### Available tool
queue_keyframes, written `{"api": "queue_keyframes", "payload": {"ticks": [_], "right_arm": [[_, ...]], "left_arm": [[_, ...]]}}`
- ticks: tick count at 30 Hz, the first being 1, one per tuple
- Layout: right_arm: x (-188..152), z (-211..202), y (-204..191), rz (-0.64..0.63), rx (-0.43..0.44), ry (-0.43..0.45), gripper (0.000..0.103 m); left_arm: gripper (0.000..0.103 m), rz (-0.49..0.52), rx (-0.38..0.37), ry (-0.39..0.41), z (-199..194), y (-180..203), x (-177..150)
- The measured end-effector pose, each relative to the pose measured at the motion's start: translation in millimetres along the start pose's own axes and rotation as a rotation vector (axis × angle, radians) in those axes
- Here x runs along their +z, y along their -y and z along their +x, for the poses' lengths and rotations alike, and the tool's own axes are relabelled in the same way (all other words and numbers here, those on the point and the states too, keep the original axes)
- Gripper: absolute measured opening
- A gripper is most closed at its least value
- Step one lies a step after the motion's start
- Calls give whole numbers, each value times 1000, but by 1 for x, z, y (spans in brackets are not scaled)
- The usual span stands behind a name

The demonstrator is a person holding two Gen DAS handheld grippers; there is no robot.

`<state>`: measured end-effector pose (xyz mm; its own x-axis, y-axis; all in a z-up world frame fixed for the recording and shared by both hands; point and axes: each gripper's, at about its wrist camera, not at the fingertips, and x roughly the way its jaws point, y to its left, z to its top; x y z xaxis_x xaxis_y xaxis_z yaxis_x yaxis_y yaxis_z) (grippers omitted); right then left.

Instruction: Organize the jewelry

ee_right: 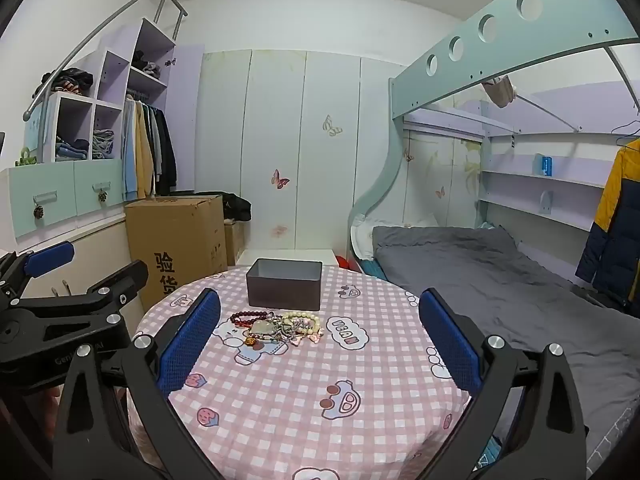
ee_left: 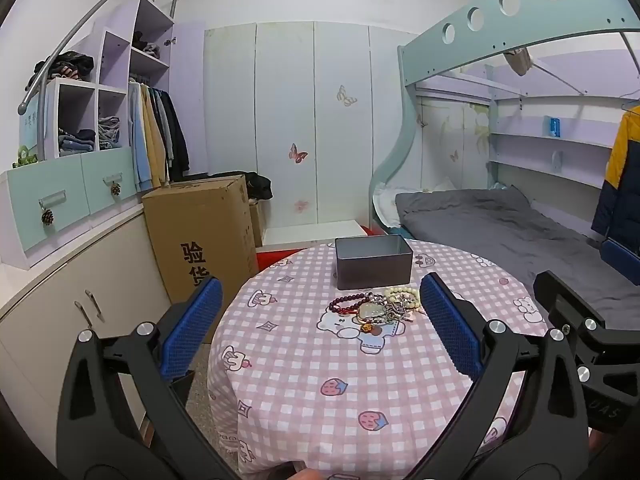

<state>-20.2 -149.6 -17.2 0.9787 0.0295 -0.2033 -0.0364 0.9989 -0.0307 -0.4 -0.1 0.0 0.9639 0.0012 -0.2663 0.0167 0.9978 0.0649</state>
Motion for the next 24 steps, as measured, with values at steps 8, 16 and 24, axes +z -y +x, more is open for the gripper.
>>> {"api": "queue_keyframes", "payload": {"ticks": [8, 16, 24], "right_arm": [[0, -1, 0, 5, 1, 2, 95], [0, -1, 0, 7, 1, 0, 95], [0, 0, 1, 8, 3, -2, 95]], "left_arm": [[97, 0, -2, -12, 1, 0, 0], [97, -1, -1, -13, 0, 3, -1], [97, 1, -2, -17, 4, 5, -6]]}}
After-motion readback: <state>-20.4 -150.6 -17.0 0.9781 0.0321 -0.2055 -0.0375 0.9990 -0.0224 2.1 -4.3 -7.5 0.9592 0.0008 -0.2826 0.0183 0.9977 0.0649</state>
